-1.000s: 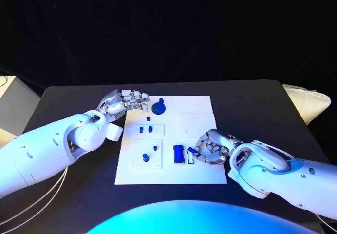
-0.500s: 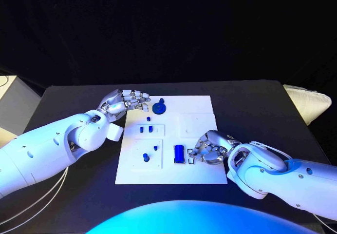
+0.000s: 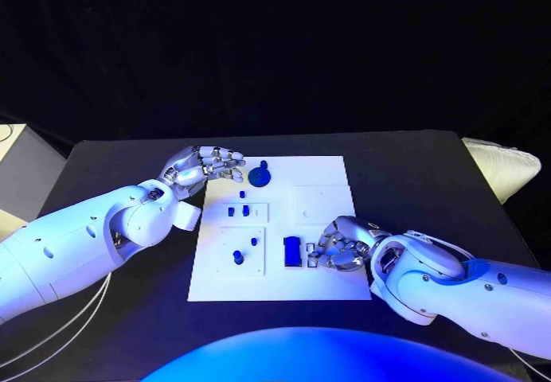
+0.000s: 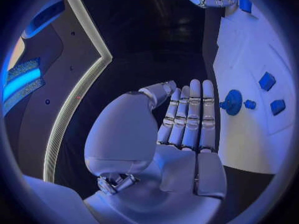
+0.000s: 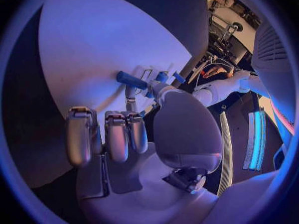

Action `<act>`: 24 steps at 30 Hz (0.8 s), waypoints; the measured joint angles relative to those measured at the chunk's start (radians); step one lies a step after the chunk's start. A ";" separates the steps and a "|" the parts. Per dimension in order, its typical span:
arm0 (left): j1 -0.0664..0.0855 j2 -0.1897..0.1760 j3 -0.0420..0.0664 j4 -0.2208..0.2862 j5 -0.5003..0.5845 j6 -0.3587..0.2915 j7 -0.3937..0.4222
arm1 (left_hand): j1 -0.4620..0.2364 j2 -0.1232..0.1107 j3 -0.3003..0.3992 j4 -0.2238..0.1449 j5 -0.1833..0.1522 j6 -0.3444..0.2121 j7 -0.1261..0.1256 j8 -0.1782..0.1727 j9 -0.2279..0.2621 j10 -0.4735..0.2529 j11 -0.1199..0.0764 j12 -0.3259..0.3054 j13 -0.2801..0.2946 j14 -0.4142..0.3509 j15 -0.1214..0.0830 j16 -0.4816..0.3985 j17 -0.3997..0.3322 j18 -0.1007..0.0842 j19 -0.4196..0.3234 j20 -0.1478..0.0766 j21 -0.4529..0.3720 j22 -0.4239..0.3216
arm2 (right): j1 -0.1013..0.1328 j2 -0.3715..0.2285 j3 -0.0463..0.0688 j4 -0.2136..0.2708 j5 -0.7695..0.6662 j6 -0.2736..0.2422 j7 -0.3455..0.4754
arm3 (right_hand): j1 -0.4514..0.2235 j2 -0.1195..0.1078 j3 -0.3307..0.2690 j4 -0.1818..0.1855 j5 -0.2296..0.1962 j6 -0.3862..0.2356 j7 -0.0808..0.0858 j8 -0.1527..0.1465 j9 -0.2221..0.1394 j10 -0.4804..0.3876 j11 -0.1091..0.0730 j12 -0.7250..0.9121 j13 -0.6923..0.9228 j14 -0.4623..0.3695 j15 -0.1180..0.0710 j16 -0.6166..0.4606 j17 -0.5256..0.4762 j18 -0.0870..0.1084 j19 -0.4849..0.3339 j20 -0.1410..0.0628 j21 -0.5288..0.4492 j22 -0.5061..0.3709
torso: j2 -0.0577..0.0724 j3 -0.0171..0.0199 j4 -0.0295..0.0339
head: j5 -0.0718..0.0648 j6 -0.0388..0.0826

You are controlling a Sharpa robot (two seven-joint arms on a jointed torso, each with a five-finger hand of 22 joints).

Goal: Assemble the parts on the task board

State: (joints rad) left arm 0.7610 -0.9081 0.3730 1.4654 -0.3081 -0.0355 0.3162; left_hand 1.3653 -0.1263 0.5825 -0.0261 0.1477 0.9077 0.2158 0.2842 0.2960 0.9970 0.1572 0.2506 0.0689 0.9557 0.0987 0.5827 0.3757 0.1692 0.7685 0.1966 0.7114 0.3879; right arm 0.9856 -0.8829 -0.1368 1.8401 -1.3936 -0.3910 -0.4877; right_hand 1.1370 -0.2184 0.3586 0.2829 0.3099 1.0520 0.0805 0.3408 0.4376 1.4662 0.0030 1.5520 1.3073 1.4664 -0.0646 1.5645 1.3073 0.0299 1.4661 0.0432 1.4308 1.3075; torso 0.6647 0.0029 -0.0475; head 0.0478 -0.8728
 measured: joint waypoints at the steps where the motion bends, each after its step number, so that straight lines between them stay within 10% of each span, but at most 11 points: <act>1: 0.000 0.000 0.000 0.000 0.000 0.000 0.000 | 0.000 0.000 0.000 0.000 0.000 0.000 0.000 0.000 0.000 0.000 0.000 0.000 0.000 0.000 0.000 0.000 0.000 0.000 0.000 0.000 0.000 0.000 | 0.000 0.000 0.000 -0.001 0.000 0.003 0.000 | 0.000 0.000 0.000 0.000 0.000 0.000 0.000 0.000 0.000 0.000 0.000 0.000 0.000 0.000 0.000 0.000 0.000 0.000 0.000 0.000 0.000 0.000 | 0.000 0.0000 0.0003 | 0.000 0.000; 12: 0.000 0.000 0.000 -0.001 0.000 0.001 -0.001 | -0.001 0.001 0.000 0.000 0.000 0.000 0.000 0.000 0.000 0.000 0.000 0.000 0.000 0.000 0.000 0.000 0.000 0.000 0.000 0.000 0.000 0.000 | -0.001 -0.004 0.000 -0.006 -0.022 -0.003 0.003 | 0.000 0.000 -0.044 0.006 -0.003 -0.004 -0.001 0.000 -0.004 0.000 0.000 -0.009 0.001 0.000 0.000 0.000 0.000 0.000 0.000 0.000 -0.008 0.001 | 0.000 -0.0001 0.0004 | -0.001 0.000; 24: 0.000 -0.001 0.000 -0.001 0.000 0.001 -0.001 | -0.001 0.001 0.000 0.000 0.000 0.000 0.000 0.000 0.000 0.000 0.000 0.000 0.000 0.000 0.000 0.000 0.000 0.000 0.000 0.000 0.000 0.000 | -0.002 -0.027 -0.001 0.003 -0.046 -0.071 0.050 | 0.011 0.027 -0.253 0.009 0.023 -0.018 0.003 0.000 -0.011 0.000 0.000 -0.019 0.001 0.000 0.000 0.000 0.000 0.000 0.000 0.000 -0.008 0.000 | 0.000 0.0000 0.0004 | -0.001 0.000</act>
State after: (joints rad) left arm 0.7608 -0.9094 0.3728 1.4645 -0.3079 -0.0348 0.3155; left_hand 1.3642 -0.1251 0.5824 -0.0261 0.1477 0.9077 0.2158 0.2842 0.2960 0.9971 0.1572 0.2506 0.0689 0.9557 0.0986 0.5827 0.3757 0.1691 0.7685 0.1966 0.7114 0.3880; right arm 0.9841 -0.9095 -0.1375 1.8430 -1.4397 -0.4619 -0.4380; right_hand 1.1482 -0.1913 0.1059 0.2917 0.3332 1.0341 0.0837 0.3407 0.4262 1.4661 0.0029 1.5325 1.3080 1.4664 -0.0646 1.5645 1.3073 0.0299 1.4661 0.0432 1.4228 1.3079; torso 0.6648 0.0029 -0.0471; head 0.0471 -0.8728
